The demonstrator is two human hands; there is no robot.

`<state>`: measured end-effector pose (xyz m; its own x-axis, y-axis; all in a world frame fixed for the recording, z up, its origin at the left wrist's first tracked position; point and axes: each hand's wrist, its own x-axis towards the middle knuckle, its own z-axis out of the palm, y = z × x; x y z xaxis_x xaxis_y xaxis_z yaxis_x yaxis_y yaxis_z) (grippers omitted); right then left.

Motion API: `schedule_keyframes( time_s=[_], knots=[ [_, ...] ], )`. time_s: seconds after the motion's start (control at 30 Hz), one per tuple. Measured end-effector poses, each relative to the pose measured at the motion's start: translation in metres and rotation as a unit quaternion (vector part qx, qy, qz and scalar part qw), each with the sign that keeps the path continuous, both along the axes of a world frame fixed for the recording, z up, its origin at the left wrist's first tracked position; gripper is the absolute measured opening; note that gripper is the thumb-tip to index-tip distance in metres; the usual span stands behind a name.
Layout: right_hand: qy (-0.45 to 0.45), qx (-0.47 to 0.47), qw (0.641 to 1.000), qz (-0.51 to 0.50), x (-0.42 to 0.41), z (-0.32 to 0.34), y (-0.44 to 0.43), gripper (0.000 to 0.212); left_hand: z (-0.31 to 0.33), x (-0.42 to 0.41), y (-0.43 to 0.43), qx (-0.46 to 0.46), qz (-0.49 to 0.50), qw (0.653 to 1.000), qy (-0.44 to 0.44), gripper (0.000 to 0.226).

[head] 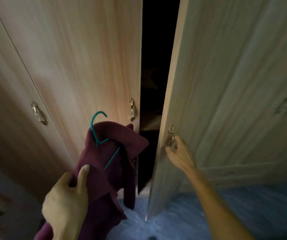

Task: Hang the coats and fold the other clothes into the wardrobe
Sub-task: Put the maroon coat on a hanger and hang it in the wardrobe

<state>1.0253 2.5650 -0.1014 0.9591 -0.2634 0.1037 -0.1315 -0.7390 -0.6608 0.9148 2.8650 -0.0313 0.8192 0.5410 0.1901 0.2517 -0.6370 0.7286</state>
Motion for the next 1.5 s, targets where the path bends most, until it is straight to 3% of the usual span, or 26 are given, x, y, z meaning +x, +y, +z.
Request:
schedule_keyframes(
  time_s=[0.07, 0.17, 0.3, 0.43, 0.63, 0.93, 1.13, 1.5],
  knots=[
    [0.054, 0.029, 0.998, 0.023, -0.033, 0.007, -0.020, 0.036, 0.008, -0.009, -0.012, 0.016, -0.035, 0.999, -0.011, 0.051],
    [0.060, 0.025, 0.997, -0.036, -0.062, 0.020, -0.037, 0.079, 0.020, -0.020, -0.036, 0.054, -0.079, 0.995, -0.032, 0.051],
    [0.024, -0.142, 0.978, -0.153, -0.095, 0.028, -0.050, 0.069, 0.034, -0.028, -0.065, 0.074, -0.103, 0.989, -0.072, 0.050],
    [-0.057, -0.111, 0.973, -0.192, -0.125, 0.025, -0.073, 0.082, 0.045, -0.035, -0.090, 0.069, -0.110, 0.987, -0.091, 0.052],
    [-0.110, -0.174, 0.952, -0.226, -0.164, 0.022, -0.138, 0.101, 0.058, -0.052, -0.147, 0.052, -0.138, 0.982, -0.117, 0.054],
    [-0.176, -0.131, 0.937, -0.271, -0.212, 0.025, -0.211, 0.081, 0.072, -0.071, -0.233, 0.044, -0.169, 0.972, -0.157, 0.056],
    [-0.322, -0.121, 0.933, -0.107, -0.216, 0.034, -0.181, 0.049, 0.076, -0.078, -0.245, 0.033, -0.145, 0.977, -0.152, 0.055],
    [-0.367, -0.034, 0.927, 0.073, -0.136, 0.147, -0.098, 0.041, 0.100, -0.089, -0.196, 0.030, -0.059, 0.992, -0.106, 0.055]
  ],
)
